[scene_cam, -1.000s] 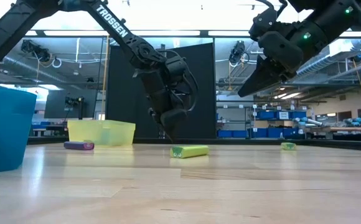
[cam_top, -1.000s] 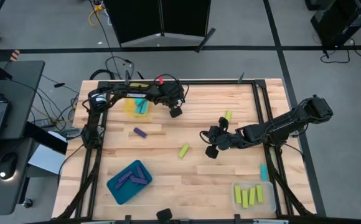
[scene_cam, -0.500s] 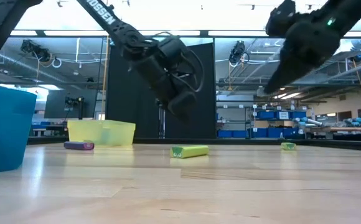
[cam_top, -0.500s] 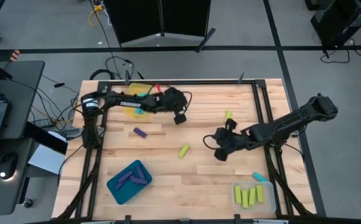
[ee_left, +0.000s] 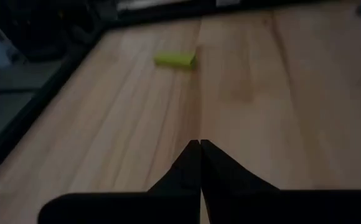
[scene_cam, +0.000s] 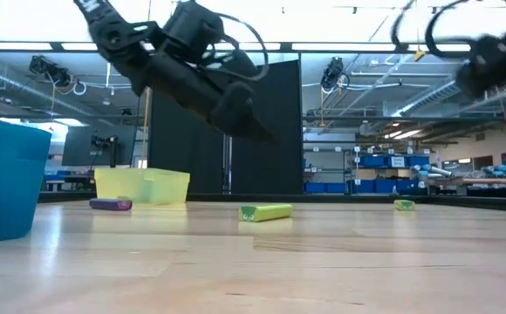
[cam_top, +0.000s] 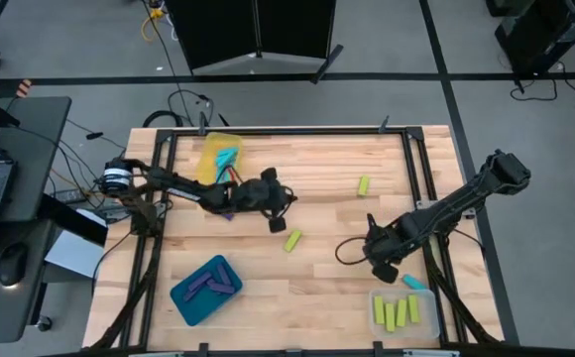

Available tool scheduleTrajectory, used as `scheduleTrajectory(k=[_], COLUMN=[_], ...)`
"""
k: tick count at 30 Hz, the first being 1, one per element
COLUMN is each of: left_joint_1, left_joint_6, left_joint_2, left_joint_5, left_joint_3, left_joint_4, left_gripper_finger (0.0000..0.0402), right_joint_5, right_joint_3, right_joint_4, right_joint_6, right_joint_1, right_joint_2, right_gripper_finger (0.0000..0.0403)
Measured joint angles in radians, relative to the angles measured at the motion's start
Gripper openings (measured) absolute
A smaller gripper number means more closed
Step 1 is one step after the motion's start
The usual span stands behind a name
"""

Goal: Sort blocks
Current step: Put the blue block into the yellow bin

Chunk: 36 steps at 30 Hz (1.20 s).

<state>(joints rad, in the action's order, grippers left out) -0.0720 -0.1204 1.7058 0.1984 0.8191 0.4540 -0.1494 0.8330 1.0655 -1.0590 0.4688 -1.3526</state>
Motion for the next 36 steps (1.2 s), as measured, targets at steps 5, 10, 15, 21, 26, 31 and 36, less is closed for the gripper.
scheduleTrajectory(k=[5,10,15,21,26,31,36], left_joint_1=[0.042,0.06,0.06,0.06,0.06,0.06,0.06], left_joint_6=[0.001,-0.003,-0.004,-0.005,-0.005,-0.005,-0.006], left_joint_2=[-0.032,-0.031,-0.031,-0.031,-0.031,-0.031,-0.03], left_joint_5=[0.042,0.063,0.067,0.074,0.078,0.079,0.079], left_joint_3=[-0.036,-0.039,-0.039,-0.039,-0.039,-0.039,-0.039], left_joint_4=[0.035,0.035,0.036,0.034,0.034,0.034,0.034], left_gripper_finger=[0.0008,0.0008,0.0008,0.0008,0.0008,0.0008,0.0008], right_joint_5=[-0.131,-0.21,-0.275,-0.336,-0.347,-0.356,-0.352], right_joint_3=[-0.084,-0.171,-0.225,-0.25,-0.264,-0.289,-0.319], right_joint_4=[-0.027,-0.112,-0.195,-0.228,-0.263,-0.324,-0.348], right_joint_6=[-0.092,-0.113,-0.12,-0.156,-0.201,-0.225,-0.227], right_joint_1=[0.021,0.023,0.03,0.064,0.095,0.112,0.111], right_joint_2=[0.003,0.005,0.005,0.005,0.005,0.005,0.005], right_gripper_finger=[0.0004,0.0002,0.0002,0.0002,0.0002,0.0002,0.0003])
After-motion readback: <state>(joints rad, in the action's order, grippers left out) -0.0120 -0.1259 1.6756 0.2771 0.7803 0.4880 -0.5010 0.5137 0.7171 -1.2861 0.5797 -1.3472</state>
